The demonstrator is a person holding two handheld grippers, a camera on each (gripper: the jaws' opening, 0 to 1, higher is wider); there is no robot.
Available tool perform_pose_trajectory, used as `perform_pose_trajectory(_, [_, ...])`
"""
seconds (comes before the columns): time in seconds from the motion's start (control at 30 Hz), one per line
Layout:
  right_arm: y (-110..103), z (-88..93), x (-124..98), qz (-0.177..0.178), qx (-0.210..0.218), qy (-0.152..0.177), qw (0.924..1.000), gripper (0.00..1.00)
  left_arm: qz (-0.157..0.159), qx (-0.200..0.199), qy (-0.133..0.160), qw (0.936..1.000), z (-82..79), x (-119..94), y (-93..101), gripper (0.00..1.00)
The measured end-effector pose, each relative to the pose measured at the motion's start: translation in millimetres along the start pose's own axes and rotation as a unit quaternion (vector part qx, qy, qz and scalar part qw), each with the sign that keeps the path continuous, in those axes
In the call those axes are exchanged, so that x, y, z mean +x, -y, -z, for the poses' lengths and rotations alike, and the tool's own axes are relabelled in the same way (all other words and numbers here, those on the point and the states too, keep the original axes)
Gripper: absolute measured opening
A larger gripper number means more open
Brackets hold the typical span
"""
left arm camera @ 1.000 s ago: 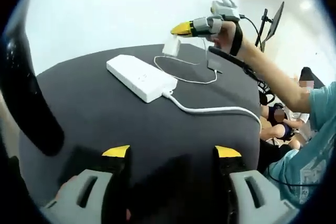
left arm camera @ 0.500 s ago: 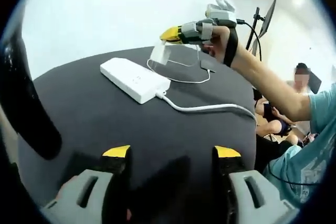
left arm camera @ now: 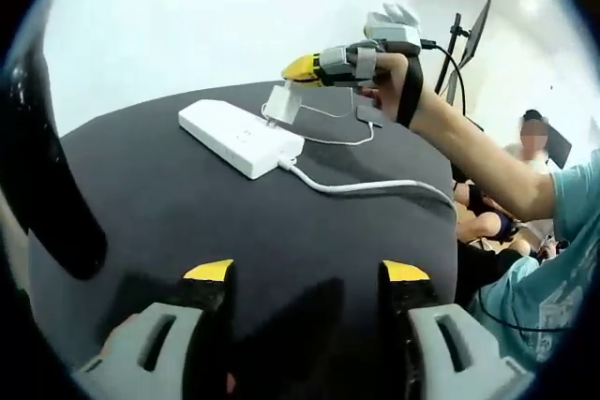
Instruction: Connect the charging cable to the phone, plug the charger into the socket, and turn on the power strip switch to charge the phone.
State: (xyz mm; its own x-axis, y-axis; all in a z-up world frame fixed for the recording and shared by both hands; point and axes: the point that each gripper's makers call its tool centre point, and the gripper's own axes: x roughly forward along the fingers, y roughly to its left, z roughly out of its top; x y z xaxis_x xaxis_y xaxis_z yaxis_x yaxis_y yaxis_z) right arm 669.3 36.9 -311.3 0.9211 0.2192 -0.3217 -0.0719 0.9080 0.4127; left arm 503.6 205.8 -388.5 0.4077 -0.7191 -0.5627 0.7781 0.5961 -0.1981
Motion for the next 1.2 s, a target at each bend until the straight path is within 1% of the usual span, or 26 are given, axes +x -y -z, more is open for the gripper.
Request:
perform_pose_trajectory(0.17, [-0.9,0.5,0.5,0.003,-0.001,0.001,1.0000,0.02,-0.001,-0.003,0.004,1.0000,-1.1,-0.9,-1.4,0.57])
perform_pose_trajectory(0.27, [-1.3,1.3,0.1,0.011,-0.032,0.007,0.9994,0.02,0.000,-0.003,0.002,1.0000,-1.4,0.1,-3.0,0.57])
perform_pose_trajectory(0.3, [-2.7,0.9,-0.1,0.013,-0.054,0.008,0.9984,0.02,0.000,-0.004,0.002,1.0000,-1.4,0.7,-2.9,0.57])
perform_pose_trajectory(0.37, [-7.1,1.8,-0.1,0.016,-0.083,0.011,0.9964,0.02,0.000,-0.002,0.001,1.0000,-1.6,2.1,-3.2,0.57])
perform_pose_trajectory(0.4, [-10.0,2.3,-0.1,0.014,-0.085,0.014,0.9962,0.02,0.001,-0.002,0.000,1.0000,-2.0,2.9,-3.2,0.56])
perform_pose_trajectory(0.43, [-11.7,7.1,0.8,0.012,-0.090,0.002,0.9959,0.02,0.001,-0.002,0.000,1.0000,-2.4,3.4,-2.7,0.56])
perform_pose_trajectory(0.47, [-12.0,0.6,6.0,0.015,-0.095,0.031,0.9949,0.02,0.002,-0.003,0.001,1.0000,-3.4,4.0,-1.9,0.56])
perform_pose_trajectory(0.5, [-10.5,5.1,3.5,0.020,-0.096,0.015,0.9951,0.02,0.002,-0.003,0.001,1.0000,-4.0,4.3,-1.5,0.56])
perform_pose_trajectory(0.57, [-9.3,2.7,3.5,0.016,-0.087,0.017,0.9959,0.02,0.002,-0.003,0.003,1.0000,-5.5,4.0,-0.3,0.56])
perform_pose_trajectory(0.6, [-10.2,1.9,3.8,0.012,-0.092,0.020,0.9955,0.02,0.003,-0.002,0.002,1.0000,-5.7,3.3,0.6,0.56])
perform_pose_trajectory(0.63, [-10.0,0.3,4.3,0.008,-0.104,0.028,0.9941,0.03,0.003,-0.001,0.002,1.0000,-5.8,3.1,0.6,0.56])
perform_pose_trajectory(0.67, [-12.3,-1.9,4.8,-0.002,-0.126,0.041,0.9912,0.03,0.001,0.001,0.001,1.0000,-5.7,2.4,0.9,0.56])
perform_pose_trajectory(0.7, [-12.8,-1.5,3.9,-0.004,-0.133,0.045,0.9901,0.03,0.001,0.001,0.001,1.0000,-5.6,2.2,1.0,0.56])
perform_pose_trajectory(0.77, [-12.4,0.6,0.3,-0.007,-0.130,0.054,0.9900,0.04,0.000,0.000,0.000,1.0000,-6.1,1.8,1.5,0.56])
perform_pose_trajectory(0.8, [-8.7,-0.6,5.1,-0.012,-0.130,0.054,0.9900,0.07,0.000,0.000,0.000,1.0000,-6.3,1.7,2.2,0.56])
perform_pose_trajectory(0.83, [-8.4,1.5,6.8,-0.016,-0.126,0.051,0.9906,0.16,0.000,0.001,0.000,1.0000,-6.4,1.4,2.8,0.56])
perform_pose_trajectory(0.87, [-10.5,4.2,7.3,-0.029,-0.121,0.056,0.9907,0.21,0.000,0.002,-0.001,1.0000,-6.3,1.3,3.2,0.56])
perform_pose_trajectory(0.9, [-9.9,10.5,7.1,-0.036,-0.118,0.055,0.9909,0.23,-0.001,0.002,-0.002,1.0000,-5.8,1.2,3.4,0.56])
perform_pose_trajectory(0.93, [-9.7,13.8,7.6,-0.037,-0.115,0.051,0.9913,0.20,-0.001,0.003,-0.003,1.0000,-5.4,1.2,3.5,0.56])
perform_pose_trajectory(0.97, [-9.8,21.7,7.2,-0.040,-0.116,0.047,0.9913,0.16,-0.002,0.003,-0.005,1.0000,-4.8,1.2,3.0,0.56])
perform_pose_trajectory(1.0, [-7.0,15.2,5.1,-0.031,-0.126,0.070,0.9891,0.13,-0.003,0.002,-0.005,1.0000,-4.5,1.4,2.8,0.56])
perform_pose_trajectory(1.1, [-10.6,14.5,2.8,-0.056,-0.083,0.079,0.9918,0.14,-0.005,0.002,-0.007,1.0000,-3.9,1.5,2.4,0.55])
perform_pose_trajectory(1.13, [-9.3,10.4,0.7,-0.060,-0.056,0.097,0.9918,0.14,-0.005,0.002,-0.007,1.0000,-3.7,1.6,2.2,0.55])
perform_pose_trajectory(1.17, [-6.4,10.6,0.2,-0.056,-0.047,0.097,0.9926,0.13,-0.005,0.002,-0.008,1.0000,-3.5,1.9,1.7,0.55])
perform_pose_trajectory(1.2, [-2.2,17.5,3.3,-0.049,-0.042,0.080,0.9947,0.11,-0.006,0.001,-0.009,0.9999,-2.9,2.4,0.7,0.55])
